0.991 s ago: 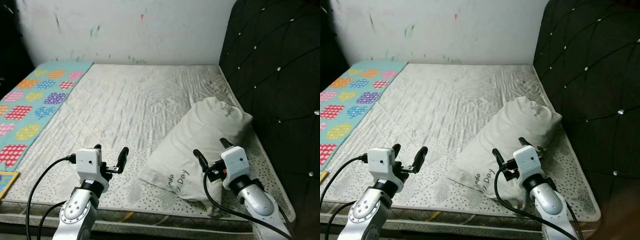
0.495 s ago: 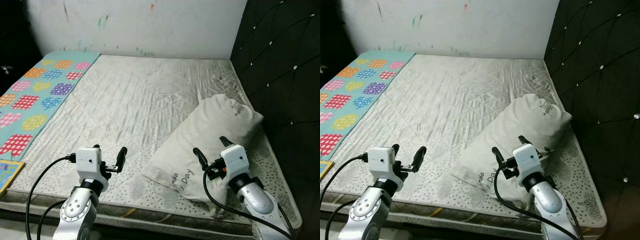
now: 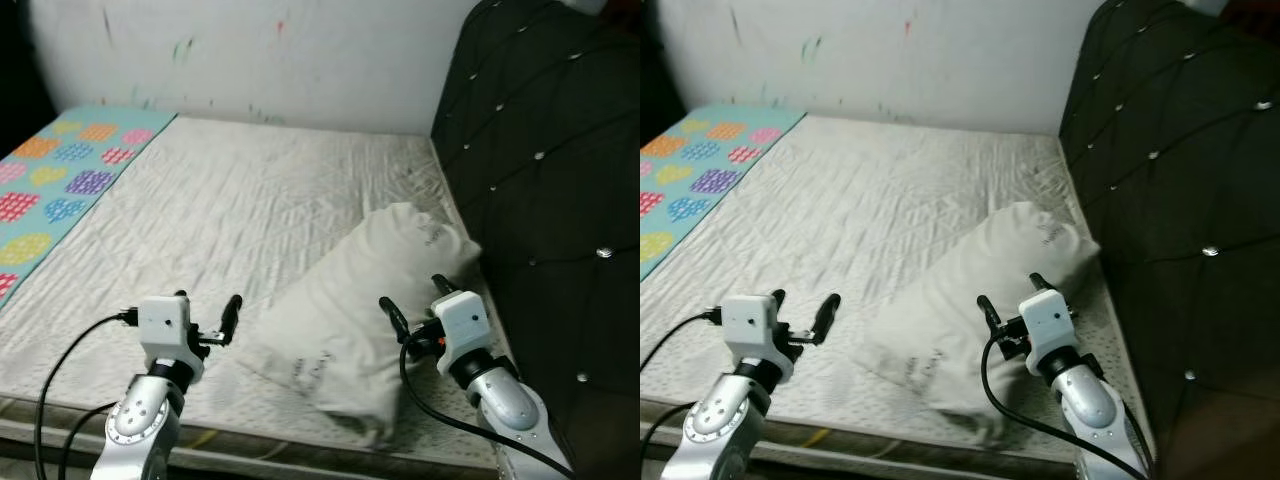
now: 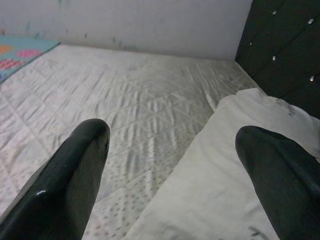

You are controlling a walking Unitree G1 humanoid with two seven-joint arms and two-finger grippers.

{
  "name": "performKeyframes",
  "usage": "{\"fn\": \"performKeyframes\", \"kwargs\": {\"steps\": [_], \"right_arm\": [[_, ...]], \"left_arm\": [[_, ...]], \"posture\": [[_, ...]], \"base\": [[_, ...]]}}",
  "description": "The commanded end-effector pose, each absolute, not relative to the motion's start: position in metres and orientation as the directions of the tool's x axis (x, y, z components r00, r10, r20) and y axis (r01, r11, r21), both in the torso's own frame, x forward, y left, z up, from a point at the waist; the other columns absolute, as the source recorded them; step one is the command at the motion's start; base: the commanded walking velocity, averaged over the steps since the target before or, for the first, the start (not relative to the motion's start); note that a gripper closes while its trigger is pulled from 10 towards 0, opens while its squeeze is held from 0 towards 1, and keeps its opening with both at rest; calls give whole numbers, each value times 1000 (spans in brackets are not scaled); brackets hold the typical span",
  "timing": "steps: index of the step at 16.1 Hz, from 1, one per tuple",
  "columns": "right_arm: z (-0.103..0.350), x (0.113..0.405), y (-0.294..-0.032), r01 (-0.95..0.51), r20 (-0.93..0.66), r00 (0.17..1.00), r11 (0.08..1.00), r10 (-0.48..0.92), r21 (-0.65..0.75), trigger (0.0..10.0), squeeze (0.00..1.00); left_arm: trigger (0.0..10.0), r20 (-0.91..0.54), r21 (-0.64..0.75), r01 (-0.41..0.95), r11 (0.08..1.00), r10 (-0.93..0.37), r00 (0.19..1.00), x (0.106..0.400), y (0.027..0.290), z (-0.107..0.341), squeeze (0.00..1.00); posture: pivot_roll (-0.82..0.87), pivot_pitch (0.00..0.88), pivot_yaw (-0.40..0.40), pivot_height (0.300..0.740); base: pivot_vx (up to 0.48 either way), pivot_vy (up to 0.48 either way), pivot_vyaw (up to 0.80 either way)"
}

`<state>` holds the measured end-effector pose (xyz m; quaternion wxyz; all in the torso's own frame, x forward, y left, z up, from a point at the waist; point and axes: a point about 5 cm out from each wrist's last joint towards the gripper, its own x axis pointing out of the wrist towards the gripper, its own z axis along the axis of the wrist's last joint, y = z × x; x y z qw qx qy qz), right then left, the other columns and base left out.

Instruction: Clean up the room

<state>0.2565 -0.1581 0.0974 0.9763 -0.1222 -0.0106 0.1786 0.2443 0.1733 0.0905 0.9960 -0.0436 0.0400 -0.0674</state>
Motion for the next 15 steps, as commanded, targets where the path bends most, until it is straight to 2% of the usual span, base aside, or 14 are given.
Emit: {"fn": "performKeyframes", "kwargs": {"steps": [1, 10, 15], "right_arm": [[96, 256, -161, -339, -32, 939, 908, 341, -246, 10000, 0], [94, 258, -164, -310, -42, 951, 931, 308, -194, 10000, 0], [94, 260, -163, -306, -46, 952, 930, 303, -204, 10000, 0]], "left_arm": [[10000, -79, -104, 145, 984, -154, 985, 243, 168, 89, 0], [10000, -85, -97, 151, 984, -159, 984, 243, 169, 88, 0], [10000, -82, -91, 151, 984, -158, 984, 245, 169, 89, 0]], "posture": [[-162, 0, 27, 740], [-160, 0, 31, 740], [-161, 0, 39, 740]], "base": [[0, 0, 0], [0, 0, 0], [0, 0, -800]]}}
